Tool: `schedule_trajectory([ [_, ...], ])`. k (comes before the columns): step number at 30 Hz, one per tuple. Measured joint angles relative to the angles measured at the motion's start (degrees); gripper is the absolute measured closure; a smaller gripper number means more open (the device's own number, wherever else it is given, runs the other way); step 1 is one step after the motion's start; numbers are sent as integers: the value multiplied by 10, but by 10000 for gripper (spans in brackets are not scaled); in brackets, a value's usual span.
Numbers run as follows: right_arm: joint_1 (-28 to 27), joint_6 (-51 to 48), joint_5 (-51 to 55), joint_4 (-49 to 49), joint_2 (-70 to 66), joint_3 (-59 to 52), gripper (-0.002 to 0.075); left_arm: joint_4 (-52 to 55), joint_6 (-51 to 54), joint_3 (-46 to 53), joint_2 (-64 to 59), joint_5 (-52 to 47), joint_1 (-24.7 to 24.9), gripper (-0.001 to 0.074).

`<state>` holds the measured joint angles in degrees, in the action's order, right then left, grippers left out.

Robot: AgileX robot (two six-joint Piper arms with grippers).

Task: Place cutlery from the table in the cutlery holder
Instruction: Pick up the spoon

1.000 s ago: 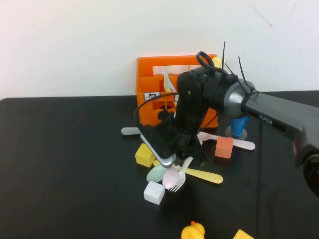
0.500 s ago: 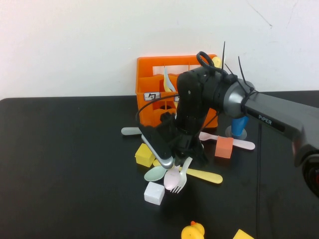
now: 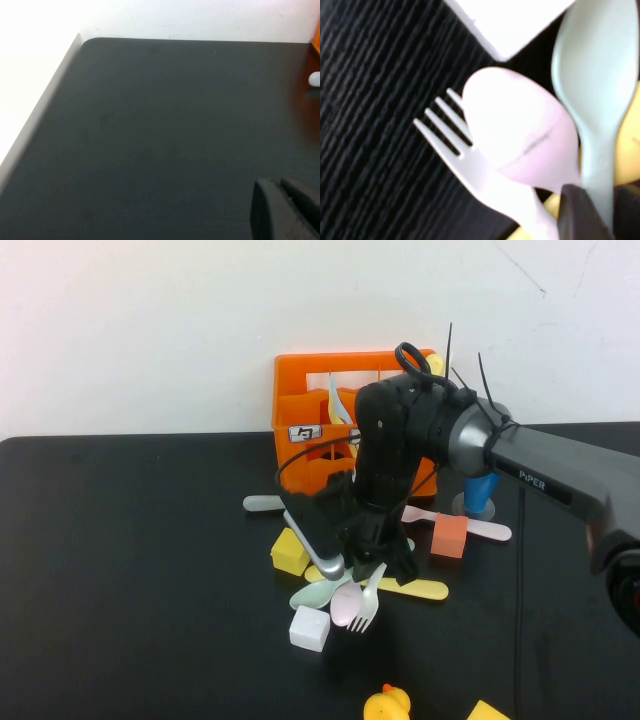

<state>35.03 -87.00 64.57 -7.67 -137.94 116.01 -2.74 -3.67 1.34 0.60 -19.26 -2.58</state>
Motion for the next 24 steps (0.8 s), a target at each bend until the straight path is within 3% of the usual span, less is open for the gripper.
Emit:
schedule_trajectory([
  [7, 0, 14, 7, -2, 0, 0, 430, 0, 0, 0, 0, 0, 0, 736],
  [13, 0, 16, 7, 5, 0, 0, 400, 0, 0, 0, 0, 0, 0, 736],
  [18, 0, 20, 7, 13, 0, 0, 414, 0, 0, 0, 0, 0, 0, 736],
  [24, 0, 20, 7, 16, -1, 0, 558, 0, 0, 0, 0, 0, 0, 736],
])
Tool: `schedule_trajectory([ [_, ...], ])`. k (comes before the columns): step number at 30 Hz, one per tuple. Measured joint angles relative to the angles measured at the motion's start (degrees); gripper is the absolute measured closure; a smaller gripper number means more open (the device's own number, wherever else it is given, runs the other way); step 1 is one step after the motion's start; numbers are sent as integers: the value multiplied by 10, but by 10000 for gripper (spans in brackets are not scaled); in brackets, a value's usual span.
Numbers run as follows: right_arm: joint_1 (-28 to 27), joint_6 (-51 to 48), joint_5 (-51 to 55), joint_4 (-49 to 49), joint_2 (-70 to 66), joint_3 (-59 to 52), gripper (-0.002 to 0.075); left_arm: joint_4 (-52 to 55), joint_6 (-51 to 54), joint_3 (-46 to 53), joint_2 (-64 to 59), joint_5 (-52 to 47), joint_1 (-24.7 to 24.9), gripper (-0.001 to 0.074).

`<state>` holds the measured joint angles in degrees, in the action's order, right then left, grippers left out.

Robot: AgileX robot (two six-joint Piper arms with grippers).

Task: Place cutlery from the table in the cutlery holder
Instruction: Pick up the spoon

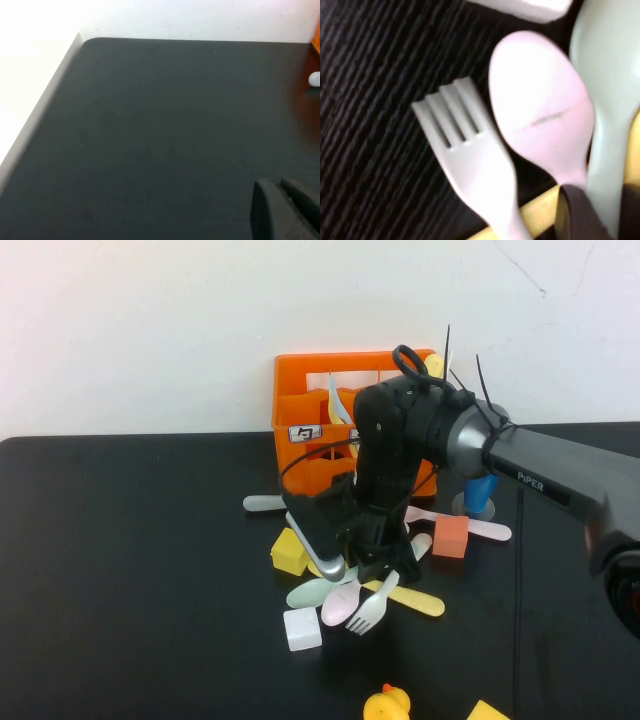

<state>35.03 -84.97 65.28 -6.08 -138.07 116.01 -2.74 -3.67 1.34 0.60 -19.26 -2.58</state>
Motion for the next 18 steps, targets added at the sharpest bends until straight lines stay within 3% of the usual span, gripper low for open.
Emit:
schedule_trajectory([
  [10, 0, 33, 15, -5, 3, 0, 571, 0, 2, 0, 0, 0, 0, 736],
  [18, 0, 91, 22, -71, 40, 0, 571, 0, 2, 0, 0, 0, 0, 736],
])
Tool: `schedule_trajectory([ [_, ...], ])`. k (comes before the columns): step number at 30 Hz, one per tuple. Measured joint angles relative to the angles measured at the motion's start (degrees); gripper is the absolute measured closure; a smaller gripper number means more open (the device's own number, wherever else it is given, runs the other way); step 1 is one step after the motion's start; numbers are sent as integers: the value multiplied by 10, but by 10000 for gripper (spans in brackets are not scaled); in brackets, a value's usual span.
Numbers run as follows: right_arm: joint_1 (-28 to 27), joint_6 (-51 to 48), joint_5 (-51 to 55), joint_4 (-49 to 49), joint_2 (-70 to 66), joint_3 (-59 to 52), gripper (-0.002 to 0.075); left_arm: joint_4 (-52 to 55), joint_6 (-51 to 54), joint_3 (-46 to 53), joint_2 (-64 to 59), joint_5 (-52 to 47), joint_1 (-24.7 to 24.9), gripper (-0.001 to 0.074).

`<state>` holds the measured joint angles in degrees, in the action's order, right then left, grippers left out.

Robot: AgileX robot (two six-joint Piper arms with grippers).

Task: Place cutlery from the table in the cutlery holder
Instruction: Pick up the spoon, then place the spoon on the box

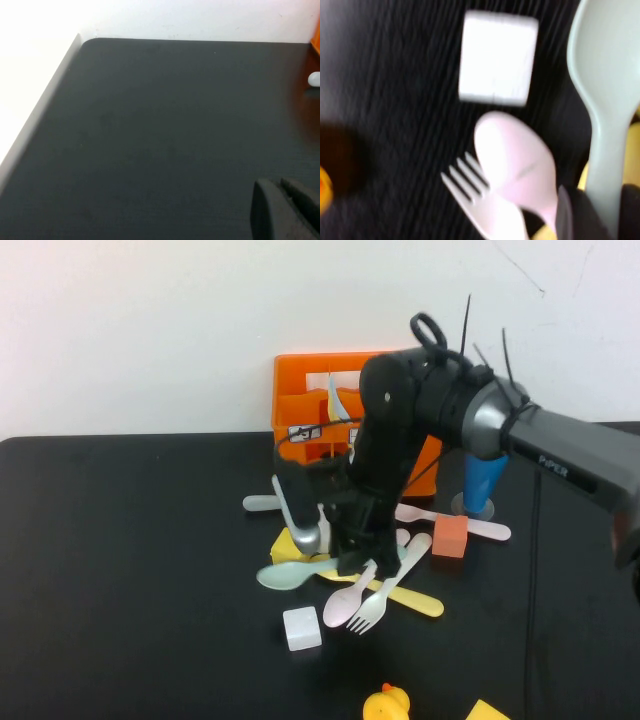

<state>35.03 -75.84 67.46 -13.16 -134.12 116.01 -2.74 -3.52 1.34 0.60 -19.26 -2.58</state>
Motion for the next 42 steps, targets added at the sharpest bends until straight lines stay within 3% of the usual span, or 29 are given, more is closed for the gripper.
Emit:
schedule_trajectory([
  [5, 0, 35, -15, -71, 18, -15, 571, 0, 0, 0, 0, 0, 0, 736],
  [10, 0, 55, -119, -169, 60, -78, 571, 0, 0, 0, 0, 0, 0, 736],
  [13, 3, 56, -242, -245, 107, -143, 571, 0, 0, 0, 0, 0, 0, 736],
  [19, 39, 56, -635, -421, 186, -283, 571, 0, 0, 0, 0, 0, 0, 736],
  [22, 66, 57, -839, -501, 196, -312, 571, 0, -1, 0, 0, 0, 0, 736],
  [24, 74, 71, -906, -522, 196, -316, 571, 0, -1, 0, 0, 0, 0, 736],
  [28, 76, 206, -980, -468, 187, -318, 571, 0, -1, 0, 0, 0, 0, 736],
  [33, 76, 361, -1063, -333, 153, -316, 571, 0, -1, 0, 0, 0, 0, 736],
  [42, 76, 401, -1076, -229, 78, -247, 571, 0, -1, 0, 0, 0, 0, 736],
])
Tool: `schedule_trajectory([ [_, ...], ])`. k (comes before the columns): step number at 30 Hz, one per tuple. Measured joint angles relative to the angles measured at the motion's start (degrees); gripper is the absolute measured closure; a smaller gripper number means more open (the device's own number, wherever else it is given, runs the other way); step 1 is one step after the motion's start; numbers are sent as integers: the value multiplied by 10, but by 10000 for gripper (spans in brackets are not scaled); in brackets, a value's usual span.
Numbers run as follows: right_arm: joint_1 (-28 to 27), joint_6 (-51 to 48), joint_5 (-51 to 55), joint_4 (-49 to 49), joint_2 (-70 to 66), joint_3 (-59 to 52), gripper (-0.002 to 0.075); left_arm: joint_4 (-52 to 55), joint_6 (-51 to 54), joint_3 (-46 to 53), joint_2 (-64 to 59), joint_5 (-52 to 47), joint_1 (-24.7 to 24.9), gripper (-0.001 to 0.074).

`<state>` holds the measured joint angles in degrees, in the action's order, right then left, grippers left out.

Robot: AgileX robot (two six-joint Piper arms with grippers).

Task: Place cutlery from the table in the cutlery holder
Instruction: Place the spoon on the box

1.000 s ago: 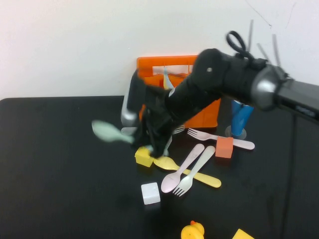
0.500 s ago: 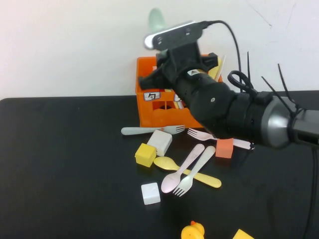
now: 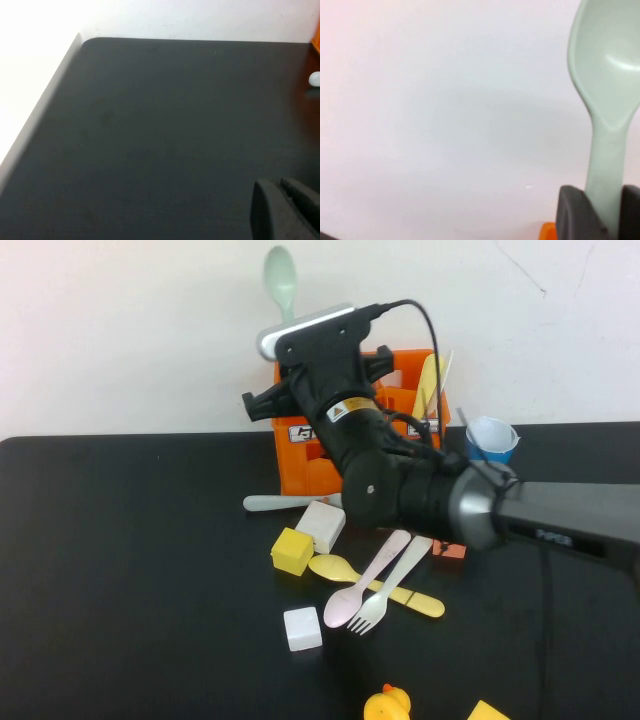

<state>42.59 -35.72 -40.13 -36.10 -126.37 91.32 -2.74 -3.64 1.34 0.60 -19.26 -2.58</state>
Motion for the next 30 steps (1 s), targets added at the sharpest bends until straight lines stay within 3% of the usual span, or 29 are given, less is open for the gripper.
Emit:
schedule_trajectory([
  [11, -3, 1, 2, 11, -56, 38, 569, 0, 0, 0, 0, 0, 0, 736],
  [20, -8, 0, 18, 11, -63, 41, 484, 0, 2, 0, 0, 0, 0, 736],
  [26, -8, -42, 93, -4, -33, 41, 477, 0, 2, 0, 0, 0, 0, 736],
  [30, -12, -66, 208, -4, 19, 41, 477, 0, 2, 0, 0, 0, 0, 736],
])
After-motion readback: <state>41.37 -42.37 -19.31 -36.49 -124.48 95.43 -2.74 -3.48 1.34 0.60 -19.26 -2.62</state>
